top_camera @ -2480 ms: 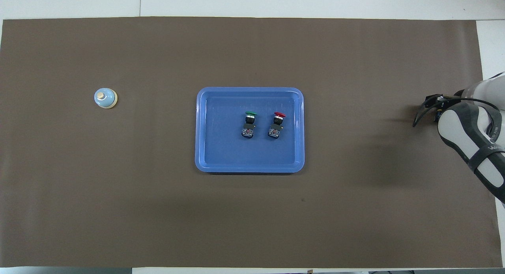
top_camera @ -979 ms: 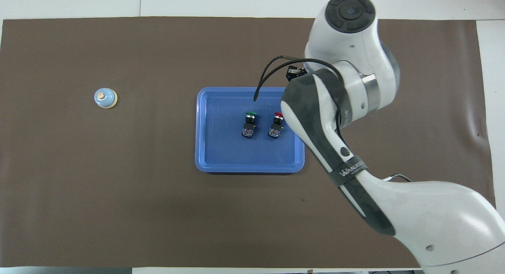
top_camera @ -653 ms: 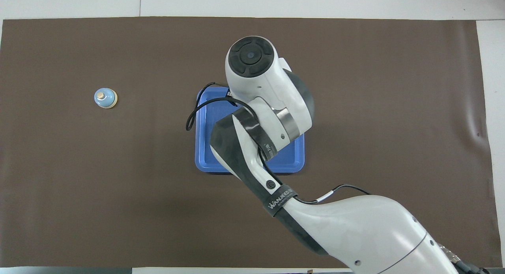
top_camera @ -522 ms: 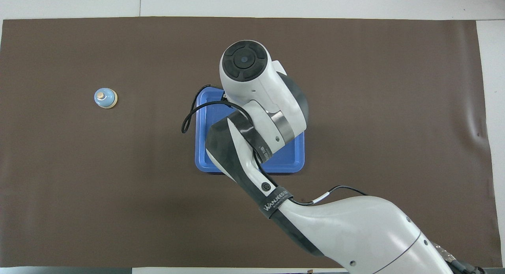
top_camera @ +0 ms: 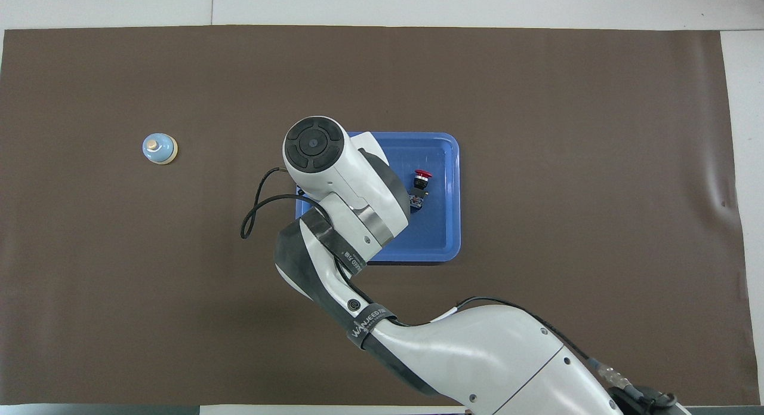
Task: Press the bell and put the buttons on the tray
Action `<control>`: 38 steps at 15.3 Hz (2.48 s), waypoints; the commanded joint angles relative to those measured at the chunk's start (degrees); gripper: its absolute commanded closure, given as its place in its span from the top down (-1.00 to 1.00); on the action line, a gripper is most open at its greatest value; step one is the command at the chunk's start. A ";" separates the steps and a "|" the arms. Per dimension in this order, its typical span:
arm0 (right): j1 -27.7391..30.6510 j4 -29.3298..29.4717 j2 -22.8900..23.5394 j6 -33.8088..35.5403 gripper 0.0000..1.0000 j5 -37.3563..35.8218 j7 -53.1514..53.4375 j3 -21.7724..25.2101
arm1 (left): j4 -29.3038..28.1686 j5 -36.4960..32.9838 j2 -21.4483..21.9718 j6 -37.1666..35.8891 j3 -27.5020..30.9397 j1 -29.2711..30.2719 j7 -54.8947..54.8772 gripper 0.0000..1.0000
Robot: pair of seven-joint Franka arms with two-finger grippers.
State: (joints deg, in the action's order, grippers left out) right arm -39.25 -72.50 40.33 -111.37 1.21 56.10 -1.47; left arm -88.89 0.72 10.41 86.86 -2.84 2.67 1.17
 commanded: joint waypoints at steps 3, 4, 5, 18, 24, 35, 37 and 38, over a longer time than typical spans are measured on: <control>-0.57 -2.47 0.54 -4.38 -1.00 0.73 0.85 0.50 | -0.15 -0.36 0.58 -0.82 -0.06 0.23 0.32 1.00; -0.66 -2.99 0.45 -4.55 -1.00 0.64 0.85 0.50 | -0.14 -0.36 0.58 -0.82 -0.06 0.23 0.32 1.00; -0.83 -3.35 0.37 -4.73 -1.00 0.64 1.02 0.50 | -0.14 -0.36 0.58 -0.90 -0.06 0.23 0.32 1.00; 4.16 -3.35 -4.89 0.44 1.00 1.08 2.52 1.12 | -0.14 -0.45 1.02 -5.73 -0.06 0.14 0.41 1.00; 15.06 -2.91 -11.14 5.19 1.00 0.73 -3.95 1.12 | -8.74 -0.63 4.01 2.24 -0.33 -0.38 4.54 0.39; 31.85 -3.08 -19.67 16.97 1.00 1.08 -36.04 1.03 | -8.76 -3.69 -21.11 25.88 -0.42 -1.70 4.19 -1.00; 34.31 -3.08 -20.98 18.99 1.00 0.99 -41.66 1.12 | -9.46 -4.14 -24.28 31.06 -0.42 -1.09 4.02 -1.00; 36.06 -3.17 -21.77 19.69 1.00 0.90 -44.73 1.12 | -10.24 -4.14 -25.51 33.09 -0.42 -0.91 4.01 -1.00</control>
State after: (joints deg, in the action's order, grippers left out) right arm -6.28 -74.65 20.88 -93.30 1.32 17.00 0.36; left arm -98.47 -1.86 -13.26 116.29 -3.60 1.86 4.62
